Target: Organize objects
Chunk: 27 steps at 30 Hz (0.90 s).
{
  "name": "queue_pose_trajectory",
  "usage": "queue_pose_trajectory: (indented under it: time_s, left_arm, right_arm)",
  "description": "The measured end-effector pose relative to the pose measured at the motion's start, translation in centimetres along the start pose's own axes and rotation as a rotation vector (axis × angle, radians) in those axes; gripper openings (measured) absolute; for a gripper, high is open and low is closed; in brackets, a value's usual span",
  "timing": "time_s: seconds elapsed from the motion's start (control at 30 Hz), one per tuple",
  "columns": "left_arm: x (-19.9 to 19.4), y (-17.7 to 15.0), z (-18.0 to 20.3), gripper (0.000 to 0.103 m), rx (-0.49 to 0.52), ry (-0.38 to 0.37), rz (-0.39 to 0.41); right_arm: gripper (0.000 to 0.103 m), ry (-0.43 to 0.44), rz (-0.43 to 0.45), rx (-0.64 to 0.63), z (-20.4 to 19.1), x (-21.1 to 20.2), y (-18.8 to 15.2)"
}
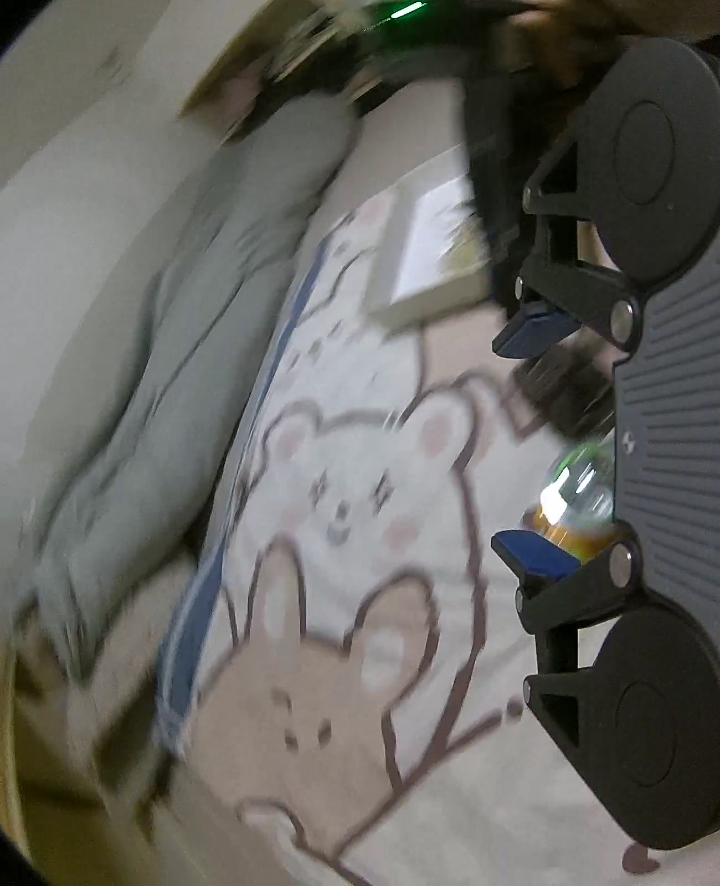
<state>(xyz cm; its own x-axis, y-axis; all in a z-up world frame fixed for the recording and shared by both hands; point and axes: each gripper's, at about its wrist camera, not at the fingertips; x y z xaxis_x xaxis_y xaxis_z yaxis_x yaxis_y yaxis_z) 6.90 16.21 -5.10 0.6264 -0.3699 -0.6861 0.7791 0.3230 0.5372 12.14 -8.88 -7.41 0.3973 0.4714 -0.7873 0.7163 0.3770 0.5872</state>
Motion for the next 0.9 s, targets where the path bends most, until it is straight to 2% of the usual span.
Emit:
queue_pose_trajectory:
  time_s: [0.07,0.13,0.33,0.43,0.6,0.67,0.7,0.9]
  left_arm:
    - [1.1,0.9,-0.9,0.067,-0.037,0.042,-0.007]
    - [2.1,1.2,-1.6,0.067,-0.060,0.070,-0.027]
    - [3.9,0.6,-2.6,0.066,-0.085,0.114,-0.106]
    - [4.2,-0.8,-1.9,0.065,-0.038,0.114,-0.155]
    - [4.3,-3.2,-0.3,0.066,-0.002,0.051,-0.222]
    - [4.2,-3.6,-0.1,0.065,-0.022,0.012,-0.245]
    - [4.1,-3.8,0.0,0.065,-0.033,-0.009,-0.257]
    - [4.4,-4.5,0.2,0.065,-0.071,-0.037,-0.301]
  right_arm:
    - [0.030,-0.002,-0.008,-0.008,-0.2,0.7,0.2]
    - [0.043,-0.008,-0.037,-0.019,-0.4,1.6,0.3]
    - [0.058,-0.081,-0.126,-0.162,-1.8,4.1,0.1]
    - [0.058,-0.077,-0.174,-0.225,-2.2,5.4,-0.3]
    - [0.058,-0.070,-0.195,-0.268,-2.5,6.3,-0.7]
    - [0.051,-0.073,-0.184,-0.284,-2.7,6.2,-0.6]
    - [0.043,-0.067,-0.177,-0.296,-2.8,6.1,-0.6]
    - [0.042,-0.075,-0.164,-0.330,-3.1,5.6,-0.6]
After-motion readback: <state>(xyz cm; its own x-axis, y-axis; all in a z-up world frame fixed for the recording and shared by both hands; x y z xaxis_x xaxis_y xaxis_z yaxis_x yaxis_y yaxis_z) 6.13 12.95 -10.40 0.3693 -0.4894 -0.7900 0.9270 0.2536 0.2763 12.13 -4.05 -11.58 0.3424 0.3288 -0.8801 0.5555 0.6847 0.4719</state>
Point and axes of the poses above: each gripper's, at about its wrist camera, not at the fingertips, and x roughly the way its jaws point, z to its right, y to its top, and after that the axes turned 12 degrees about -x, right-handed
